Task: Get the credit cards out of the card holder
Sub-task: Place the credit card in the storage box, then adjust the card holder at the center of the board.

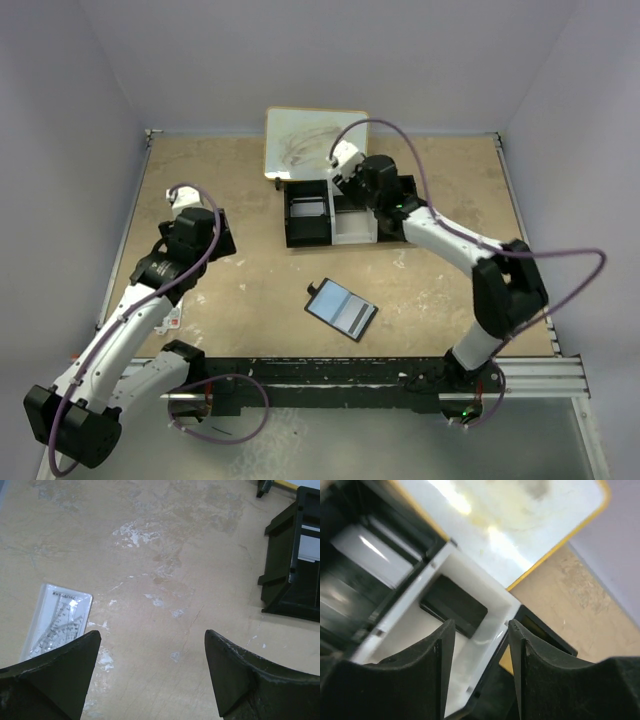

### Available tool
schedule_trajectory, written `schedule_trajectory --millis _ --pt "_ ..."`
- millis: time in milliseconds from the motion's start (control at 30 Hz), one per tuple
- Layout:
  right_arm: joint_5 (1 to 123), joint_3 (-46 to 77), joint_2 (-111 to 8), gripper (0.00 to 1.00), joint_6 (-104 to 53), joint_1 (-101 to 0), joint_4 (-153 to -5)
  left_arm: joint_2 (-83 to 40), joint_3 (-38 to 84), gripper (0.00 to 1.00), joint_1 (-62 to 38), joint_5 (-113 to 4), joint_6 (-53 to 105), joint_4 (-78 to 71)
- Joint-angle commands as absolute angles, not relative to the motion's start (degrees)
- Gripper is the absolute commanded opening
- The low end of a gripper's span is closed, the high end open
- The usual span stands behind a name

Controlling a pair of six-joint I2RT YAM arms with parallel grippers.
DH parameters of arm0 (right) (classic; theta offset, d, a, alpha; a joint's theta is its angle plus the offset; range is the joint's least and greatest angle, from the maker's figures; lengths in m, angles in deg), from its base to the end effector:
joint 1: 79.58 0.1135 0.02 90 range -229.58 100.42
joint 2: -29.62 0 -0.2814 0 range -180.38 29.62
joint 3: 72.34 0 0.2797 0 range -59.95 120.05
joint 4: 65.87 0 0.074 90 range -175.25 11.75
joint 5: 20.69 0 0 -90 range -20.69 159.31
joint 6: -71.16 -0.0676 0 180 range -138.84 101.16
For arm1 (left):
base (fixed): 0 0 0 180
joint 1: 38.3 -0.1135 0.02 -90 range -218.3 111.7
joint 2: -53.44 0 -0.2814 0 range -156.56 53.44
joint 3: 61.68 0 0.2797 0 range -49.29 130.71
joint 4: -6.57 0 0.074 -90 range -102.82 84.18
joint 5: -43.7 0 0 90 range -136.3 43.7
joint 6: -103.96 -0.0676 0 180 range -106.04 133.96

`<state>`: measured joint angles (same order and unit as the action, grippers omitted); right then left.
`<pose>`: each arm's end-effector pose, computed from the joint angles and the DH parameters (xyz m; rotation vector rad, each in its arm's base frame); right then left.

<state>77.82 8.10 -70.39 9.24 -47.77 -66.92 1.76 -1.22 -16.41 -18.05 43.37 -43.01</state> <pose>0.3998 0.2362 0.2473 -0.8751 1.7177 -0.0998 0.2189 -0.0535 0.2897 -0.3919 2.1494 0.0622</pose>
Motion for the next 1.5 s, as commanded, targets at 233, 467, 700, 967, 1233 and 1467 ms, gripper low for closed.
schedule_trajectory --millis 233,467,700,967,1233,1467 --pt "64.8 -10.9 -49.4 0.51 -43.4 -47.5 -82.8 5.7 -2.5 0.82 -16.3 -30.2 40.9 -37.1" --pt "57.6 -22.1 -44.1 0.56 -47.7 -46.8 -80.7 5.6 -9.8 0.82 -16.2 -51.5 52.7 -28.6" --pt "56.0 -26.3 -43.2 0.57 -50.4 -45.7 -82.0 10.5 -19.7 0.82 -9.2 -53.2 62.0 -22.5" --pt "60.2 -27.2 -49.3 0.57 -56.7 -35.5 -80.0 10.5 -23.6 0.82 3.0 -45.7 68.4 -20.6" --pt "65.6 -27.8 -50.4 0.57 -67.7 -25.6 -78.9 11.2 -28.0 0.82 6.6 -43.2 72.1 -19.9" --pt "66.1 -28.4 -47.6 0.57 -71.1 -22.3 -78.2 9.5 -31.0 0.80 10.2 -41.3 76.4 -16.5"
